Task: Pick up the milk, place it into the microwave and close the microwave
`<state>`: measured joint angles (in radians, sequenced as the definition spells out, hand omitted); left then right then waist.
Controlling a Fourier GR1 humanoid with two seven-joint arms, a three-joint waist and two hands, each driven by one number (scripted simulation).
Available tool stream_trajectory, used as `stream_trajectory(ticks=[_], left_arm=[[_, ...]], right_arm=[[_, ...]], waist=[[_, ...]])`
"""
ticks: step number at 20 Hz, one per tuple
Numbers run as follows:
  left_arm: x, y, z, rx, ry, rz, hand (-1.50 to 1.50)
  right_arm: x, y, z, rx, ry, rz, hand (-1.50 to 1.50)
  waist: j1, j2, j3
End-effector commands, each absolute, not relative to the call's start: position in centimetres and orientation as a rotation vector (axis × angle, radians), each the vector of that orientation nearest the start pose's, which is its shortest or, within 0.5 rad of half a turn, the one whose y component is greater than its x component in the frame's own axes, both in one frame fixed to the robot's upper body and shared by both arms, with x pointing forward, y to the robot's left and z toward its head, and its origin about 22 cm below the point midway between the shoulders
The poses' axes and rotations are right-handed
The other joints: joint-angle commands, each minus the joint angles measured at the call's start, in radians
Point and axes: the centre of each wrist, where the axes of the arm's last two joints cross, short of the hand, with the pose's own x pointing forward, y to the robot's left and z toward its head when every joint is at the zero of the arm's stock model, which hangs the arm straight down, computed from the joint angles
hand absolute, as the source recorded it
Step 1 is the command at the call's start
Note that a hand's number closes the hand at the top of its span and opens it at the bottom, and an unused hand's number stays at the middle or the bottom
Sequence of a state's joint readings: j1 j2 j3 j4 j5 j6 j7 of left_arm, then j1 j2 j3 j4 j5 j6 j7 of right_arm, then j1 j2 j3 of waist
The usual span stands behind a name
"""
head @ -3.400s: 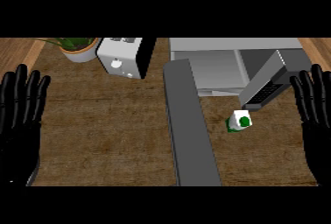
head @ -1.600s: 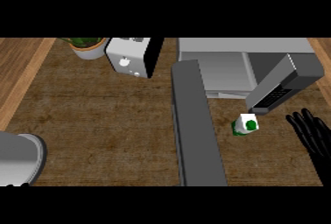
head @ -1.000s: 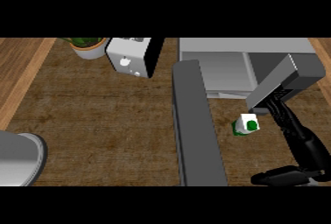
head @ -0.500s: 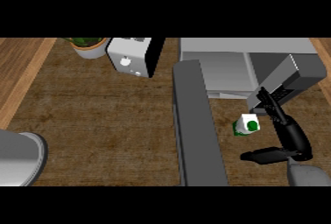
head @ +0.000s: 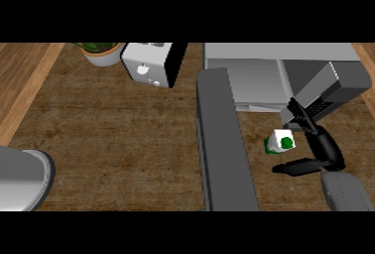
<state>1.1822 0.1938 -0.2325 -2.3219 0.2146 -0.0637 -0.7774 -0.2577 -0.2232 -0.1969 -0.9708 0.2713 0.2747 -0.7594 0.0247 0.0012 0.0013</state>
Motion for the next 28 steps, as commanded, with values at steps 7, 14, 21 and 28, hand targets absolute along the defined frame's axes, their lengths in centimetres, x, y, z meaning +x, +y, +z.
stream_trajectory(ticks=[7,14,21,28], left_arm=[[-1.4,25.1,4.5,0.093,-2.003,0.184,-1.5],[-0.9,25.3,5.4,0.088,-1.992,0.195,-1.5],[-1.2,25.9,5.3,0.076,-2.002,0.19,-1.5],[-1.1,26.5,5.4,0.074,-2.011,0.193,-1.5]], right_arm=[[27.8,-32.4,-10.3,0.024,-1.813,0.535,-1.5],[28.8,-32.6,-10.9,-0.078,-1.838,0.569,-1.5],[28.7,-31.8,-11.9,-0.252,-1.863,0.733,1.5],[29.4,-33.2,-11.4,-0.292,-1.846,0.726,1.5]], waist=[[0.001,0.0,0.0],[-0.003,0.002,0.0],[0.015,0.009,0.002],[0.024,0.013,0.003]])
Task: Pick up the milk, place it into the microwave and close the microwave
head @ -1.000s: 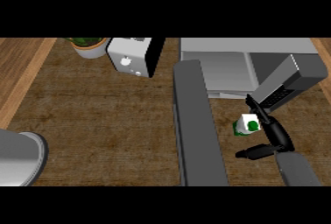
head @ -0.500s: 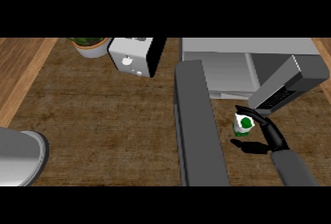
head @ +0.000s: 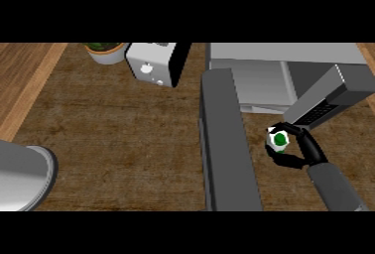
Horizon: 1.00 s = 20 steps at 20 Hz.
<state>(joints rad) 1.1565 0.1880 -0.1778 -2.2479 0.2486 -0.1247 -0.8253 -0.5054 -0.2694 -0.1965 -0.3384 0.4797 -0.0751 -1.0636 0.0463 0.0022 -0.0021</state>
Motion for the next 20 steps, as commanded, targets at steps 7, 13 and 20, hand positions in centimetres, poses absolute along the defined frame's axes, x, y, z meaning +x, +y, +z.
stream_trajectory(ticks=[7,13,20], left_arm=[[-1.5,25.7,5.0,0.026,-1.999,0.203,-1.5],[-2.3,27.4,5.0,0.056,-1.99,0.203,-1.5],[-1.7,28.5,5.7,0.068,-1.983,0.224,-1.5]], right_arm=[[29.4,-30.6,-12.5,-0.394,-1.884,0.582,1.5],[31.1,-29.7,-11.3,-0.257,-1.966,0.571,1.5],[32.7,-25.1,-10.7,-0.045,-2.024,0.588,1.5]], waist=[[0.011,0.015,0.008],[-0.004,0.006,0.005],[-0.028,0.0,0.003]])
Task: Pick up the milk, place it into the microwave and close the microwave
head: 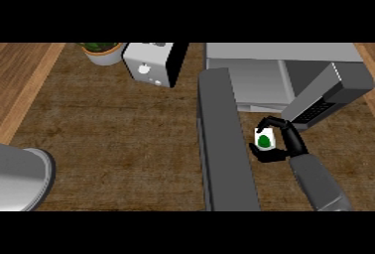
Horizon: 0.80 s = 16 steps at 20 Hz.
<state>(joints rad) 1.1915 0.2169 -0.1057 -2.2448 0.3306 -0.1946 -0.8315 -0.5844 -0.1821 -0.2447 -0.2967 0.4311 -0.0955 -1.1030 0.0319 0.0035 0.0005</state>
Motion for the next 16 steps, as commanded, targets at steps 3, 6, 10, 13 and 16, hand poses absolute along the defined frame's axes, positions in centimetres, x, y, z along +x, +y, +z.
stream_trajectory(ticks=[3,6,10,13,16], left_arm=[[-2.9,27.0,5.1,0.074,-1.981,0.239,-1.5],[-2.5,28.1,4.0,0.075,-1.96,0.22,-1.5],[-3.3,27.9,3.3,0.057,-1.945,0.239,-1.5],[-2.4,28.3,4.2,0.077,-1.949,0.217,-1.5],[-2.2,29.3,3.8,0.095,-1.951,0.246,-1.5]], right_arm=[[34.7,-25.6,-8.2,-0.122,-2.045,0.606,1.5],[35.5,-23.7,-7.3,-0.213,-2.053,0.573,1.5],[37.1,-24.2,-4.7,-0.256,-2.043,0.54,1.5],[39.4,-23.5,-1.9,-0.252,-1.994,0.545,1.5],[40.6,-21.7,-0.5,-0.23,-1.958,0.607,1.5]], waist=[[-0.014,-0.007,0.0],[-0.021,-0.006,-0.001],[-0.02,-0.007,-0.001],[-0.015,-0.002,0.0],[-0.014,-0.002,-0.001]])
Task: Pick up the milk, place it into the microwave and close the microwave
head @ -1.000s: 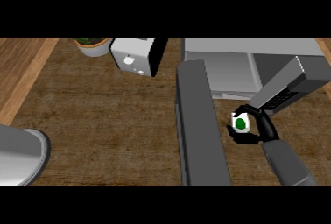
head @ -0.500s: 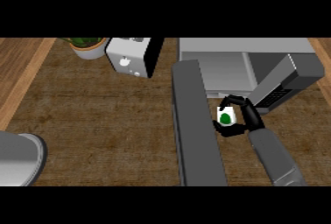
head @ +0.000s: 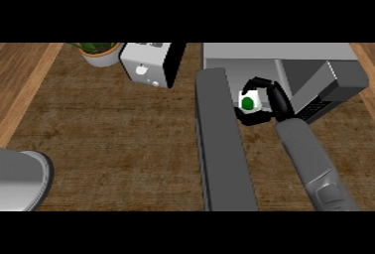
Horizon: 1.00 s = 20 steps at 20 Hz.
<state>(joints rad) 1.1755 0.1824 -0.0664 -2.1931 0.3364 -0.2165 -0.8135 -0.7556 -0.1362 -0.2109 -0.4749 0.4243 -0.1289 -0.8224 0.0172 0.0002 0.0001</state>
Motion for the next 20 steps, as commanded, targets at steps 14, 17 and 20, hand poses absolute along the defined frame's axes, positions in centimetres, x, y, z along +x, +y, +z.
stream_trajectory(ticks=[14,17,20], left_arm=[[-0.3,30.2,2.6,0.016,-1.933,0.194,-1.5],[1.6,30.8,2.9,0.022,-1.949,0.173,-1.5],[1.4,30.7,2.5,0.02,-1.937,0.174,-1.5]], right_arm=[[43.3,-21.4,2.3,-0.649,-1.825,0.443,1.5],[43.7,-22.4,3.1,-0.693,-1.832,0.364,1.5],[43.4,-22.4,2.4,-0.732,-1.851,0.319,-1.5]], waist=[[0.079,0.038,0.003],[0.073,0.05,0.004],[0.094,0.056,0.005]])
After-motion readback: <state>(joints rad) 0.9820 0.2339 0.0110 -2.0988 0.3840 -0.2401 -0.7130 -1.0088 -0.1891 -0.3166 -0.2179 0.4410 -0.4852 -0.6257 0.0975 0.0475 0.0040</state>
